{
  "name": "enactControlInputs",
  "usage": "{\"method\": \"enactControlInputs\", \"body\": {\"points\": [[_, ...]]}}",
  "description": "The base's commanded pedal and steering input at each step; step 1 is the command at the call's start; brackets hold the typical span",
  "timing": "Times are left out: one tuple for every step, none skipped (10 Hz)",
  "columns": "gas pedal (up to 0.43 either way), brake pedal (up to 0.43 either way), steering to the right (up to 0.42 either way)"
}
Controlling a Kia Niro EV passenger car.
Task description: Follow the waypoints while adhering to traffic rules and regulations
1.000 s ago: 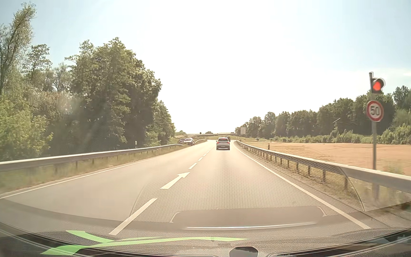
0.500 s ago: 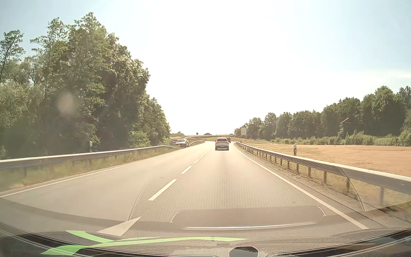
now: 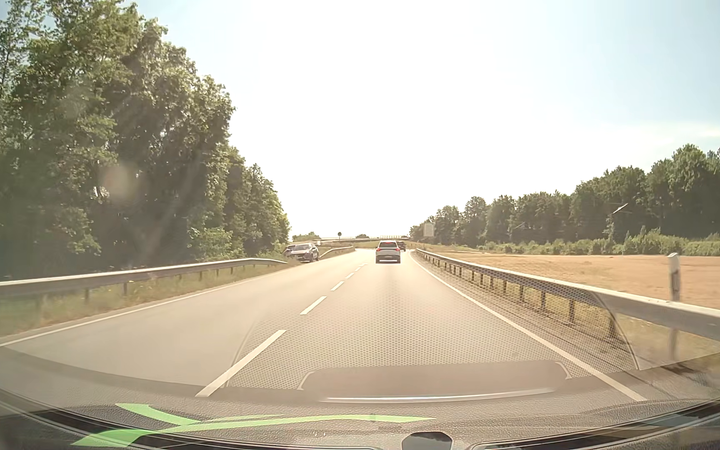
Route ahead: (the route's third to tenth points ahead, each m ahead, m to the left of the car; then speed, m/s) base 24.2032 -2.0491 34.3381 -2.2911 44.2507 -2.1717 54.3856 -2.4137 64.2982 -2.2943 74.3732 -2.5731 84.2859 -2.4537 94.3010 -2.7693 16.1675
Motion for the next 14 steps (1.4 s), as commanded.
{"method": "enactControlInputs", "body": {"points": [[0.059,0.0,0.0],[0.059,0.0,0.0],[0.059,0.0,-0.001],[0.059,0.0,-0.001],[0.059,0.0,-0.001],[0.059,0.0,0.0],[0.059,0.0,-0.001],[0.059,0.0,0.0],[0.059,0.0,0.0],[0.047,0.0,0.002],[0.047,0.0,0.003],[0.047,0.0,0.003],[0.047,0.0,0.003],[0.039,0.0,0.003]]}}
